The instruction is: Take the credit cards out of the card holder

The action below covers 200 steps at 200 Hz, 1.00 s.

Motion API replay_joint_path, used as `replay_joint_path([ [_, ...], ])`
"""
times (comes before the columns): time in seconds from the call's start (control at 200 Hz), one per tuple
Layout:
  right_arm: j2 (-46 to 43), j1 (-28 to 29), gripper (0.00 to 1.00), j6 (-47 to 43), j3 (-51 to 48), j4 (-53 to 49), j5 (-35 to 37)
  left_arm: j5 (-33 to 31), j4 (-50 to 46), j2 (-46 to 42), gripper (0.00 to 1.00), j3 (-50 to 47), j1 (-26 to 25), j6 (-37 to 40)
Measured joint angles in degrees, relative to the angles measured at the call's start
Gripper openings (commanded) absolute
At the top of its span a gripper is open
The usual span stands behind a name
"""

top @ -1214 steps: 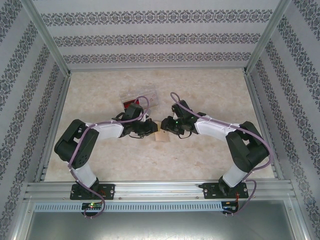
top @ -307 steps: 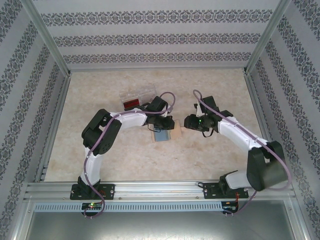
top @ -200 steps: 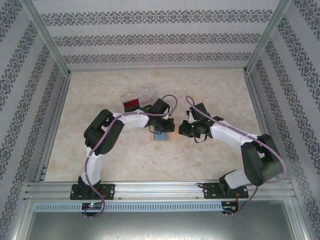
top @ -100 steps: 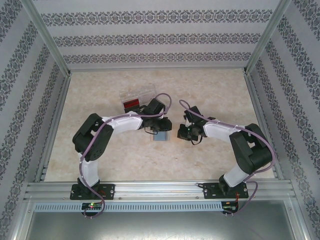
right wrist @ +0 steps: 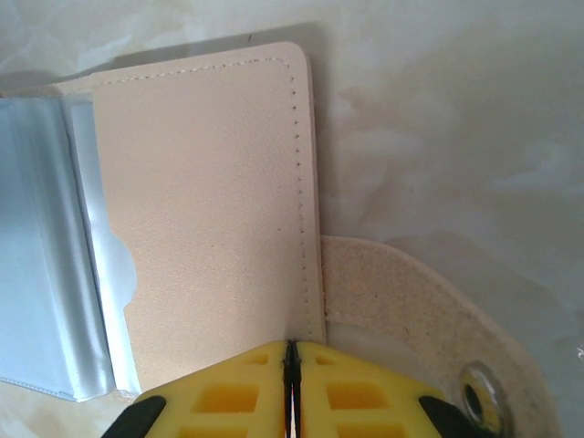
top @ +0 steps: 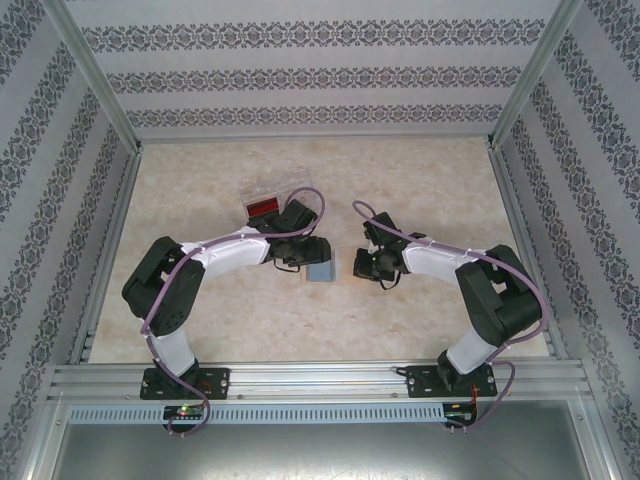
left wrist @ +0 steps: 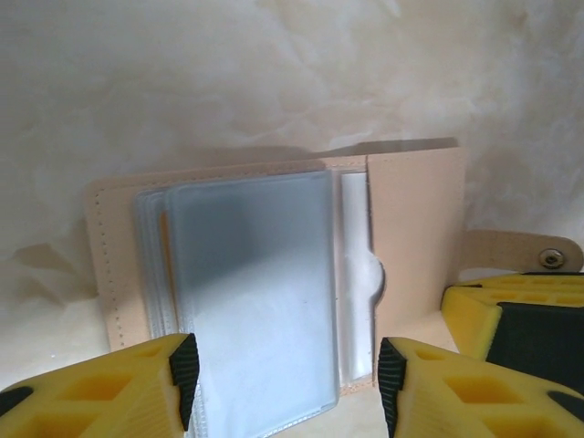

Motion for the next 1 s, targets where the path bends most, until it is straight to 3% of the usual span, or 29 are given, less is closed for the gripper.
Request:
replay_joint_path([
  [0.999, 0.0, 0.3, 0.12, 0.0, 0.1, 0.0, 0.9, 3.2, -0.8, 3.9, 0.56, 1.3, 0.1, 0.0],
])
